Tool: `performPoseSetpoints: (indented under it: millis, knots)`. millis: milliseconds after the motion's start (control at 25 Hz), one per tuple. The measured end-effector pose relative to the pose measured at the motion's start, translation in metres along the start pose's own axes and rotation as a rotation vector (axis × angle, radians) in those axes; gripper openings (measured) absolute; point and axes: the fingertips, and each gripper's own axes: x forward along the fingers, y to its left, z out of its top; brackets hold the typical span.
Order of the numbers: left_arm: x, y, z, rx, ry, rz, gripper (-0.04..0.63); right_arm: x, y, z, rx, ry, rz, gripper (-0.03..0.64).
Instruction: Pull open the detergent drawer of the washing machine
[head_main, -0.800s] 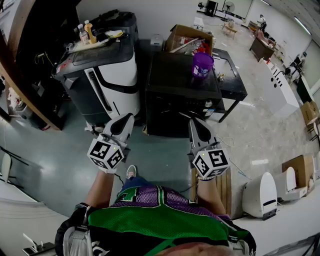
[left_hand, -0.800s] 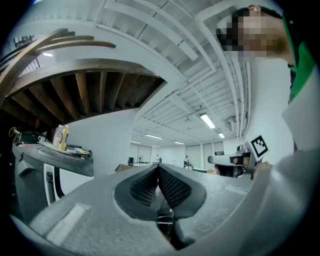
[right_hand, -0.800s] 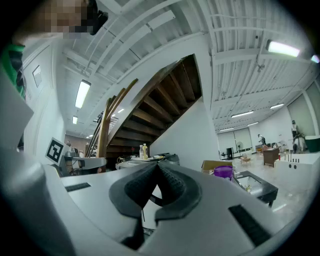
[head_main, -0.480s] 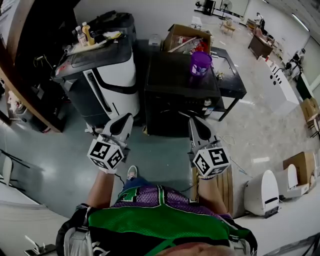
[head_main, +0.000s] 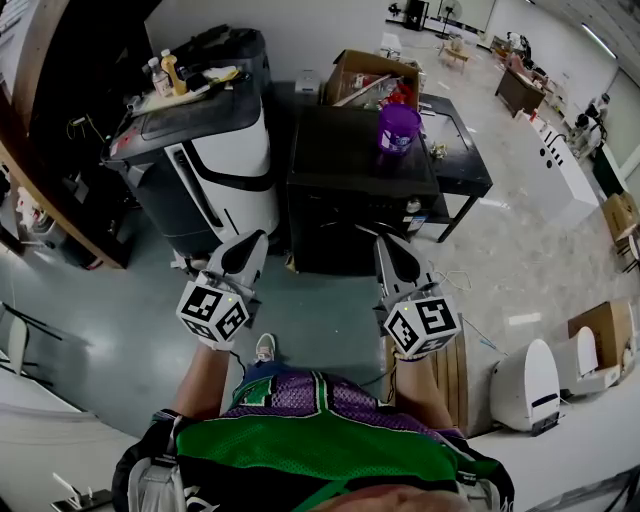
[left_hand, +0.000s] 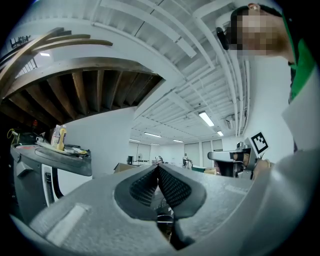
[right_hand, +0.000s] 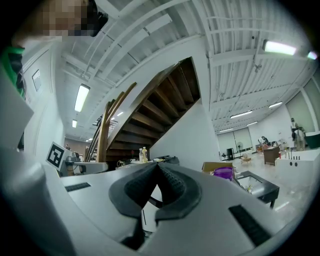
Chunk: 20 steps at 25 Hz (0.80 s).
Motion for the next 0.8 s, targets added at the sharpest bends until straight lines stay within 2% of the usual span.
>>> performPoseSetpoints:
  millis: [600, 800]
  knots:
    - [-0.004, -0.019, -0.005, 0.005, 0.046, 0.007, 0.018, -0.013, -0.006, -0.001, 0.036, -0.011, 0.016, 0.002]
    - [0.003, -0.022, -0.005, 0.019, 0.068, -0.015, 0.018, -0.016, -0.011, -0.001, 0.061, -0.024, 0.000, 0.002]
